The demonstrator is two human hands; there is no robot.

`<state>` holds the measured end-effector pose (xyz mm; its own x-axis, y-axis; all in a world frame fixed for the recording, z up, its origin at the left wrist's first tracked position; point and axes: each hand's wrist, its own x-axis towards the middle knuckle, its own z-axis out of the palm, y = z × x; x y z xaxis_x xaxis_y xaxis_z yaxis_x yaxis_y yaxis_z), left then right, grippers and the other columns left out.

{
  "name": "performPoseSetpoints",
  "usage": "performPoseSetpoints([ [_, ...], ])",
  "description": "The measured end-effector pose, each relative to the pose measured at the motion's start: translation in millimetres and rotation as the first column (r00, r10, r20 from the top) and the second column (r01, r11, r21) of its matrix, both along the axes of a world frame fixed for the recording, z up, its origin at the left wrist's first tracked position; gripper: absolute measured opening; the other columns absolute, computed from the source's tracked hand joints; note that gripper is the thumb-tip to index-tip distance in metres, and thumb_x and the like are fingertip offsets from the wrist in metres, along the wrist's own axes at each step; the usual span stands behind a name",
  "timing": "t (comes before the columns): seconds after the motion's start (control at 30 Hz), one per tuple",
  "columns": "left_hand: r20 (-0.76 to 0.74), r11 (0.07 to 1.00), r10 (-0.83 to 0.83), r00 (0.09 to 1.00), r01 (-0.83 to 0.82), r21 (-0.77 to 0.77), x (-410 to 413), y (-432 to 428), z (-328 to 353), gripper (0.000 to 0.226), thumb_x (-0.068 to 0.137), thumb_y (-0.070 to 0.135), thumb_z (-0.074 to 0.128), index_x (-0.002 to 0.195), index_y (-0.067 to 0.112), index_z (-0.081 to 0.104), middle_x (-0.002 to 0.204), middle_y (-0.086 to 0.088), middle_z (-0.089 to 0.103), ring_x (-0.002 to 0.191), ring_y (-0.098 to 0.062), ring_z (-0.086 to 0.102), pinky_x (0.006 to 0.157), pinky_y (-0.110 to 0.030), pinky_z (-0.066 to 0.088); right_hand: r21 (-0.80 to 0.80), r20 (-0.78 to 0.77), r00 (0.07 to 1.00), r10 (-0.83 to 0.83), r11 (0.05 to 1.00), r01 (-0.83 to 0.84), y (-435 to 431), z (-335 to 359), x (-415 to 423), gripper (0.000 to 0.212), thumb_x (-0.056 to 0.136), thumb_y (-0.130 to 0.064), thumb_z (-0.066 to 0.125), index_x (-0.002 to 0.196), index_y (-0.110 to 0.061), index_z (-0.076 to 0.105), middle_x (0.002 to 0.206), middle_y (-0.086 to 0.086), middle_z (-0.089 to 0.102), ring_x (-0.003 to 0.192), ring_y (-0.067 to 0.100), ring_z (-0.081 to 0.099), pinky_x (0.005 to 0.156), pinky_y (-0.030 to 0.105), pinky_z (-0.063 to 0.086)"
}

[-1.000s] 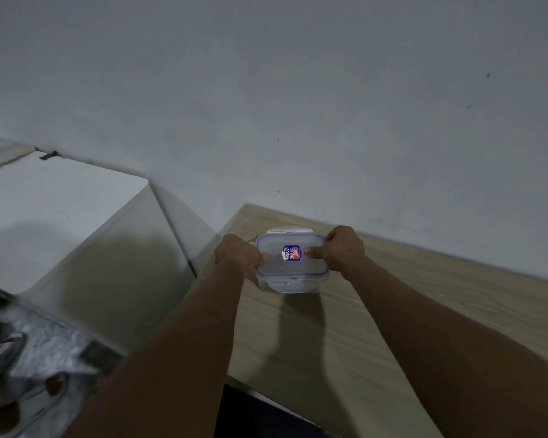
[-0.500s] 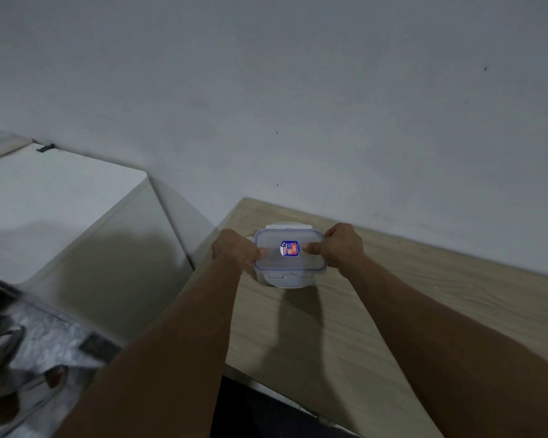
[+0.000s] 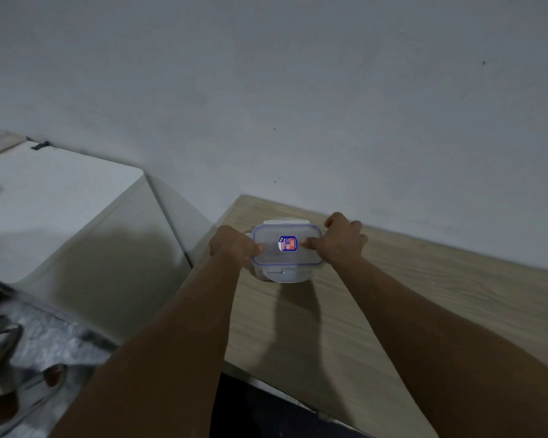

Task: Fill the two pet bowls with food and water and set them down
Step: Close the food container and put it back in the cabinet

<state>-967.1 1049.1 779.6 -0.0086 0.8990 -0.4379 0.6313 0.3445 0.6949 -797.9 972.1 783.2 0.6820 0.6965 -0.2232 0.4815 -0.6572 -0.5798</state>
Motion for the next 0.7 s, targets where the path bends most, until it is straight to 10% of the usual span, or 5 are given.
performPoseSetpoints([
  [0.53,0.009,1.000,0.024,1.000,-0.024,0.015,0.4,-3.5,-1.1,0.050,0.063,0.025,0.089,0.097,-0.004,0.069,0.096,-0.020,0.072,0.089,-0.032,0.071,0.079,-0.042,0.060,-0.036,-0.190,0.975,-0.112,0.994,0.107,0.6,-4.1,4.6,0.061,0.057,-0.046,0.091,0.090,0.000,0.068,0.082,0.016,0.073,0.077,0.029,0.072,0.076,0.042,0.060],
  [0.7,0.034,0.995,-0.095,0.995,0.094,0.031,7.9,-3.9,6.1,0.043,0.074,0.005,0.079,0.113,0.003,0.063,0.112,-0.017,0.064,0.103,-0.036,0.064,0.086,-0.047,0.057,0.014,-0.079,0.996,0.052,0.999,-0.051,-5.9,4.3,-5.9,0.059,0.077,-0.035,0.080,0.129,-0.015,0.058,0.130,0.011,0.061,0.121,0.031,0.057,0.099,0.037,0.045],
])
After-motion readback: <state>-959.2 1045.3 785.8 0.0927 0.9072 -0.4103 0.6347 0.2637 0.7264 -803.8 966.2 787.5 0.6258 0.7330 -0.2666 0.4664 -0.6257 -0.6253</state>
